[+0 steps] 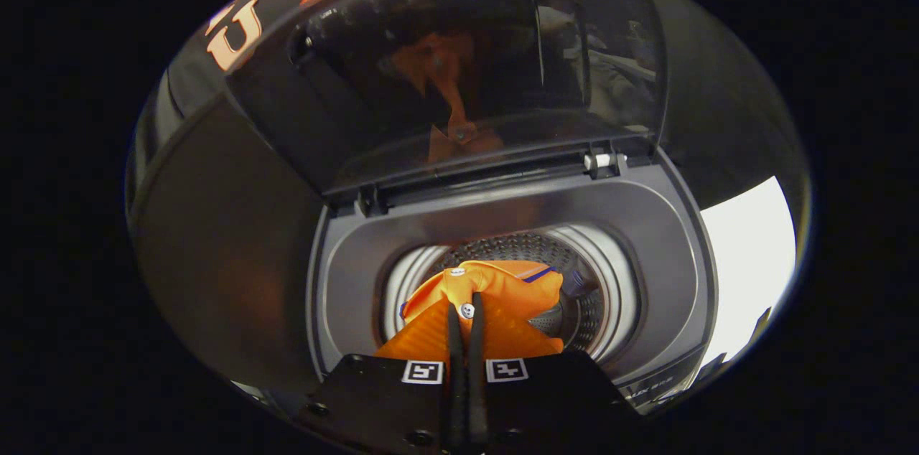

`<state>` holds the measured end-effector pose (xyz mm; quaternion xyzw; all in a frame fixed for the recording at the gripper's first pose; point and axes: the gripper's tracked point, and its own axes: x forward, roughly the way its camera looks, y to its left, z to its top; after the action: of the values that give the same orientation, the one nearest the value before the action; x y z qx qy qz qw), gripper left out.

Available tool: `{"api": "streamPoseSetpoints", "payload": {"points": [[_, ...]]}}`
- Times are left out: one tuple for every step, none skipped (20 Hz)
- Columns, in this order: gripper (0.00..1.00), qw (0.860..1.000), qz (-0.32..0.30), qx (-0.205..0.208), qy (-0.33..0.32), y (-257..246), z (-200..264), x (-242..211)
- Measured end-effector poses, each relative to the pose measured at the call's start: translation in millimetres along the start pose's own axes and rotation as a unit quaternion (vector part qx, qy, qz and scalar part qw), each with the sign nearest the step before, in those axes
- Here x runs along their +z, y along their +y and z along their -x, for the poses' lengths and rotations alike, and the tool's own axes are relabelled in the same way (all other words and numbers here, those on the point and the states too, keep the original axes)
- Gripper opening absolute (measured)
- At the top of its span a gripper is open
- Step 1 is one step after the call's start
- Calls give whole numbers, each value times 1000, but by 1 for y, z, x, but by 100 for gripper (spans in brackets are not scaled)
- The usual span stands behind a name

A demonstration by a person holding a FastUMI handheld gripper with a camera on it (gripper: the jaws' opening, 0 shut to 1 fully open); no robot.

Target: Put the clothes into the washing machine and then close the washing machine lid.

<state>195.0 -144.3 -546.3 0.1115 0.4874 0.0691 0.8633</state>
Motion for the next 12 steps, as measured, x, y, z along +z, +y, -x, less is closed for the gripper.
{"api": "streamPoseSetpoints", "payload": {"points": [[8, 1000, -1, -4, 5, -2, -5, -4], [8, 1000, -3, -5, 8, -1, -10, -7], [8, 1000, -2, -9, 12, -3, -13, -9], [8, 1000, -1, -12, 20, -5, -15, -13], [9, 1000, 0, -13, 26, -5, -17, -15], [10, 999, 2, -19, 30, -7, -17, -16], [12, 999, -2, -22, 36, -7, -21, -21], [28, 999, -2, -25, 31, -8, -20, -22], [44, 999, 1, -18, 27, -6, -21, -20], [60, 999, 2, -25, 27, -10, -23, -19], [74, 999, 3, -23, 26, -11, -23, -21], [88, 999, -2, -23, 29, -13, -25, -23]]}}
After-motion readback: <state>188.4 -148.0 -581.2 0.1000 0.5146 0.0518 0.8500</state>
